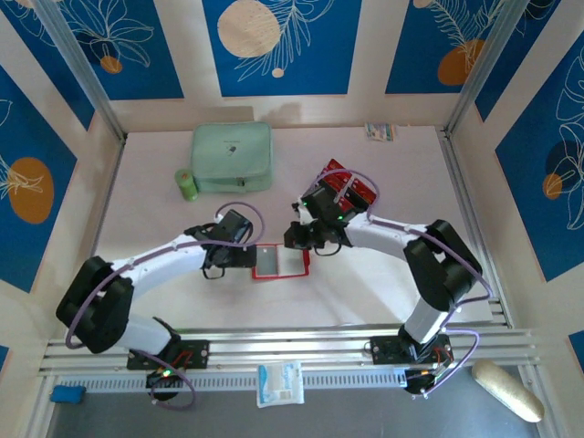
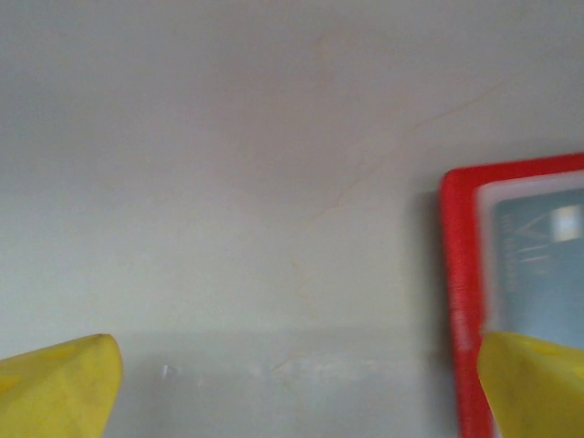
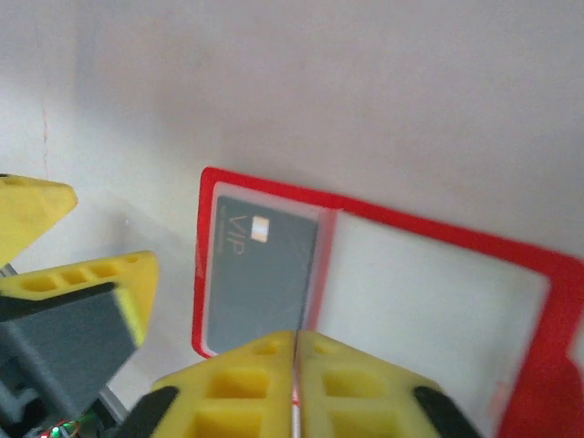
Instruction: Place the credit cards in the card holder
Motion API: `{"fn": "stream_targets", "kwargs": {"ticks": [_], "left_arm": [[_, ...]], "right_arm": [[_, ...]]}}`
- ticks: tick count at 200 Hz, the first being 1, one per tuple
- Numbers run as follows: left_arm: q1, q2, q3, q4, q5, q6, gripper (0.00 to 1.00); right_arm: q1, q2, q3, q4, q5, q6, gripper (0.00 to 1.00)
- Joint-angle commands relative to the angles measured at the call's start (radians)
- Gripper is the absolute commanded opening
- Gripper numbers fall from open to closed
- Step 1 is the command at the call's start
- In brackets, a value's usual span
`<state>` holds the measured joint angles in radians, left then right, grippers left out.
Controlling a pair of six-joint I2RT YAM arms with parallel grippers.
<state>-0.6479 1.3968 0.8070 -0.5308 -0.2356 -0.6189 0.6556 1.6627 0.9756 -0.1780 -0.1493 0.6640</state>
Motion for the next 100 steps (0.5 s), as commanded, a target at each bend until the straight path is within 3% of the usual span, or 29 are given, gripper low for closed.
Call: {"fn": "stream_targets", "kwargs": {"ticks": [1,38,100], "left_arm": [[0.008,-0.032,0.065,-0.029,0.043,0.013,1.00],[-0.040,-0.008,0.124,-0.002,0.090,-0.026,1.00],[-0.140,0.094,0.157,0.054,0.107,-0.089,1.00]], "right_arm": [[-0.040,-0.019,-0.046,-0.043,-0.018,-0.030,0.18],[-0.063,-0.010,-0.049,-0.033,-0.041,-0.036,0.19],[-0.005,0.073,-0.002,-0.017,-0.012,-0.010,0.17]]}}
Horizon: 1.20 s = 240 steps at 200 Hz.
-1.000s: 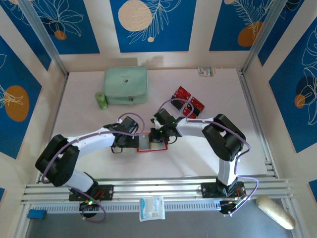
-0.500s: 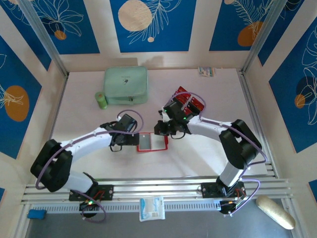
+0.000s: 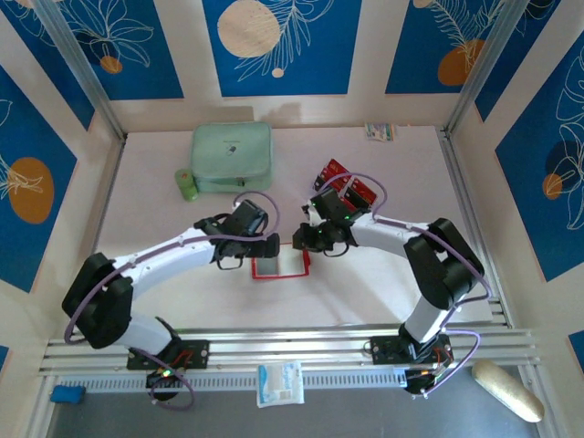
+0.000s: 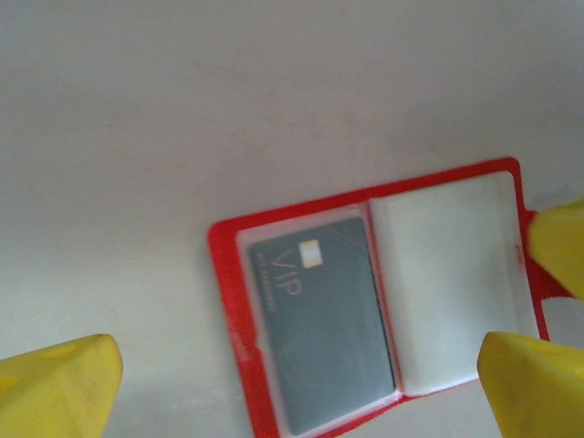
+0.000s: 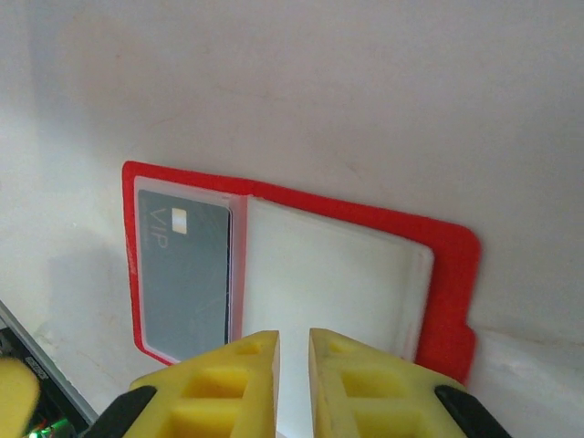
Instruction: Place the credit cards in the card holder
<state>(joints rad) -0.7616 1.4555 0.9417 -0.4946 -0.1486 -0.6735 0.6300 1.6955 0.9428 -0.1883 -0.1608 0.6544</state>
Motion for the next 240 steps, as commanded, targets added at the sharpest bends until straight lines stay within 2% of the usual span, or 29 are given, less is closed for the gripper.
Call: {"fn": "stream_targets", "kwargs": {"ticks": [1,38,110,187,240], "left_arm": [[-0.028,0.036,0.022,0.018,0.020,-0.035,1.00],[-0.051,0.067,0.008,0.033,0.007,-0.042,1.00],[-0.060,0.116,-0.021,0.056,-0.007,-0.037,1.00],[-0.061,0.146,-0.031,0.077,-0.012,-0.022,1.00],[-0.062,0.134,-0.053,0.110,-0.008,-0.021,1.00]], "right_arm": [[0.020,0.043,0.031,-0.007,0.000,-0.001,0.17],[0.013,0.067,0.042,-0.042,0.060,-0.025,0.15],[-0.015,0.090,0.044,-0.076,0.076,-0.063,0.15],[0.004,0.163,0.053,-0.035,-0.024,-0.039,0.08],[0.013,0.175,0.045,0.003,-0.059,0.000,0.07]]}}
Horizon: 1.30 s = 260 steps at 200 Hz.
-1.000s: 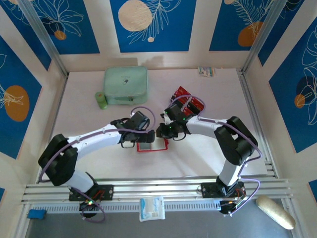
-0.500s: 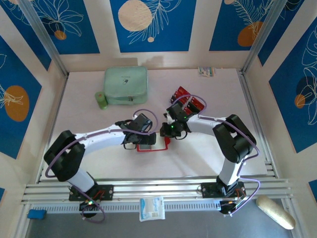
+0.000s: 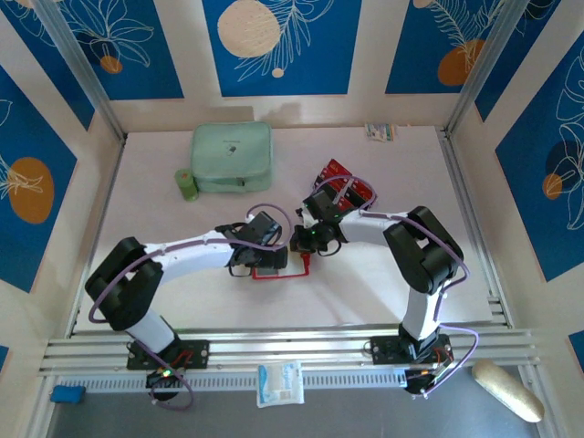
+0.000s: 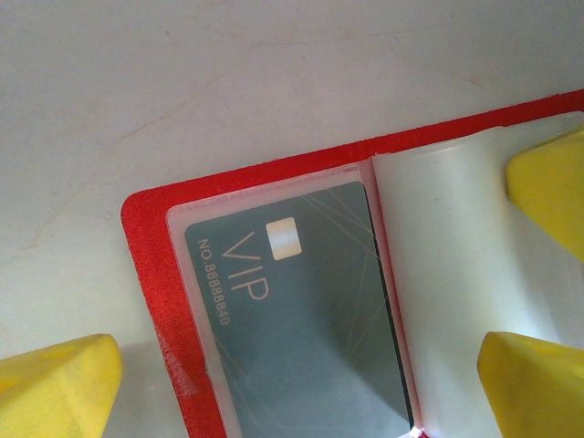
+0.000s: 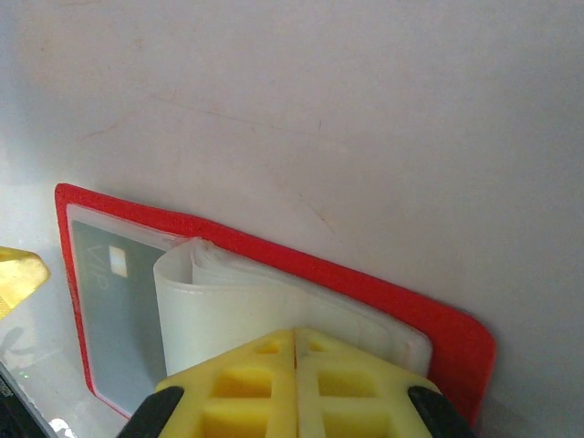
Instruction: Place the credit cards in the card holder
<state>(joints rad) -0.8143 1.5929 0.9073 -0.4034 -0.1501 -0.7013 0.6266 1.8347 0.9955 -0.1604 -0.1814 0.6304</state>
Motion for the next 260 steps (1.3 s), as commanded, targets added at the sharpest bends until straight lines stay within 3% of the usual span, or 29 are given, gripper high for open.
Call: {"fn": "stream_targets", "kwargs": {"ticks": [1,187,260], "left_arm": [[-0.010,-0.003,-0.019,0.019,-0.006,0.006,1.00],[-0.028,0.007,-0.063,0.099,0.006,0.010,1.00],[-0.028,0.014,-0.099,0.103,-0.003,0.014,0.88]], "right_arm": [[0.016,0.035,-0.008,-0.024,-0.039,0.025,0.07],[0.015,0.036,-0.018,-0.007,-0.048,0.046,0.07],[-0.016,-0.031,-0.020,-0.028,-0.054,0.044,0.08]]}}
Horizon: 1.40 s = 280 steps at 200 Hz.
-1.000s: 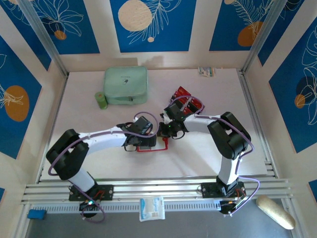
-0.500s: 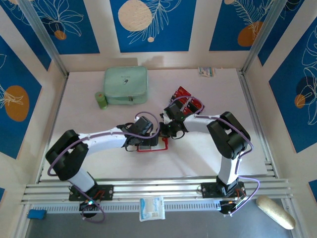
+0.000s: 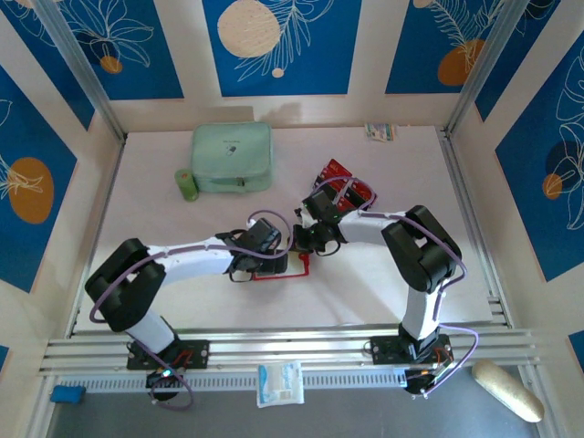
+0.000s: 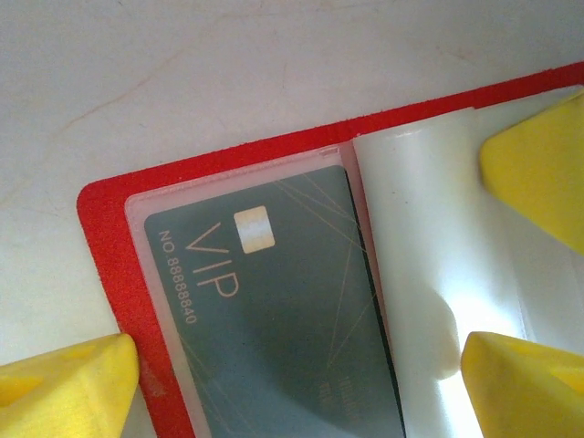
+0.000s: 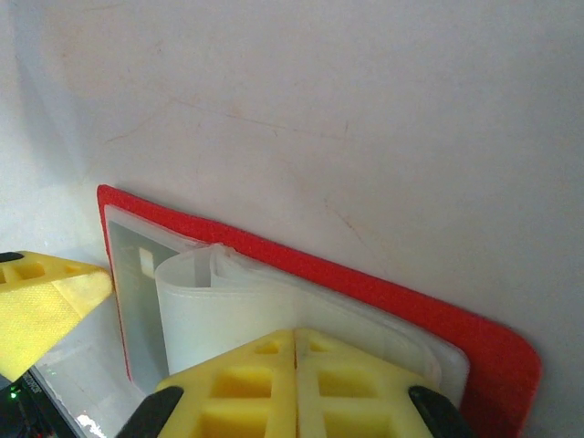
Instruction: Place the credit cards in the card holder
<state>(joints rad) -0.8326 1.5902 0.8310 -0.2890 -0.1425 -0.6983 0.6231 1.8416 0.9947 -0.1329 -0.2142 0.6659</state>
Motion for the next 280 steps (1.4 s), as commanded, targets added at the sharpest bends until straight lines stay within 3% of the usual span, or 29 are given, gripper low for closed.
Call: {"fn": "stream_targets", "kwargs": {"ticks": [1,33,51,209,280], "left_arm": [[-0.009,0.017,-0.023,-0.011,-0.011,0.011,0.88],[-0.009,0.011,-0.029,-0.007,-0.011,0.007,0.87],[-0.011,0.009,-0.030,-0.007,-0.014,0.008,0.87],[-0.010,-0.035,-0.055,-0.004,-0.034,-0.003,0.85],[-0.008,-0.105,-0.028,-0.044,-0.051,0.006,0.89]], "right_arm": [[-0.013,-0.040,-0.020,-0.055,-0.021,0.008,0.09],[-0.031,-0.084,-0.046,-0.047,-0.011,0.021,0.30],[-0.039,-0.090,-0.060,-0.036,-0.016,0.029,0.35],[-0.041,0.011,-0.041,0.035,-0.153,0.064,0.35],[-0.037,-0.050,-0.026,0.033,-0.191,0.094,0.35]]}}
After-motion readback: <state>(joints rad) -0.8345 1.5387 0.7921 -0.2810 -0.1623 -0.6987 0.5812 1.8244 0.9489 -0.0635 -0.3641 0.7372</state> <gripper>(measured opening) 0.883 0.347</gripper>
